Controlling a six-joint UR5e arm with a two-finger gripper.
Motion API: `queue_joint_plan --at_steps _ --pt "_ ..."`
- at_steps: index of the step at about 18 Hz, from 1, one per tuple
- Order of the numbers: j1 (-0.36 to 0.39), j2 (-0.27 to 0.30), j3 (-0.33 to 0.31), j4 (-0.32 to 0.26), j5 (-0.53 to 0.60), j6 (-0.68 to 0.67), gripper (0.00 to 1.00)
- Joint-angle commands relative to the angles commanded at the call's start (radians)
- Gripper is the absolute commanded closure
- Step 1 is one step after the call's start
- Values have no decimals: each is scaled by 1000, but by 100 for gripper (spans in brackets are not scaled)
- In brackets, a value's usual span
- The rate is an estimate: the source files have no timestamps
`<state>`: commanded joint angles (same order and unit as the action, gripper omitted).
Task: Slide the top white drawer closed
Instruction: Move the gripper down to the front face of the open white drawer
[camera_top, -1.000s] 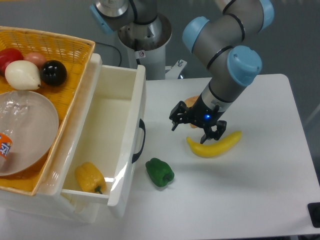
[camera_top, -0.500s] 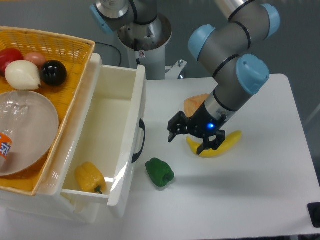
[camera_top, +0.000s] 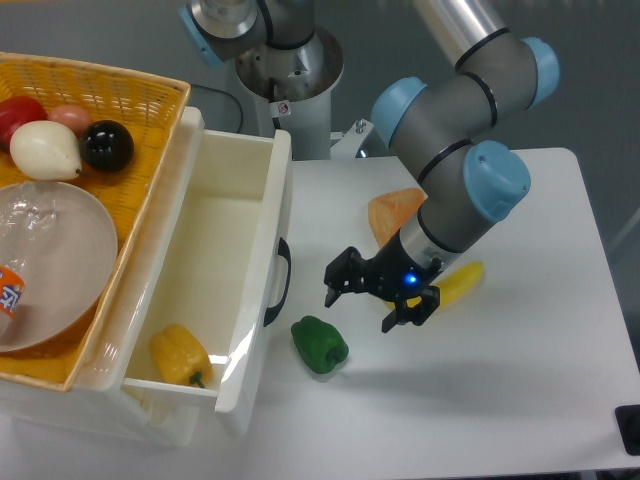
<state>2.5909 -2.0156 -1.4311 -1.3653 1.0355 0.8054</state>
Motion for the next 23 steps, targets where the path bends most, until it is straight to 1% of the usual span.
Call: queue_joint_plan --at_steps 3,13,23 --pt "-20 0 -9 0 9 -22 0" --pt "-20 3 -17 -5 11 -14 0" --pt "9 12 -20 8 24 -2 0"
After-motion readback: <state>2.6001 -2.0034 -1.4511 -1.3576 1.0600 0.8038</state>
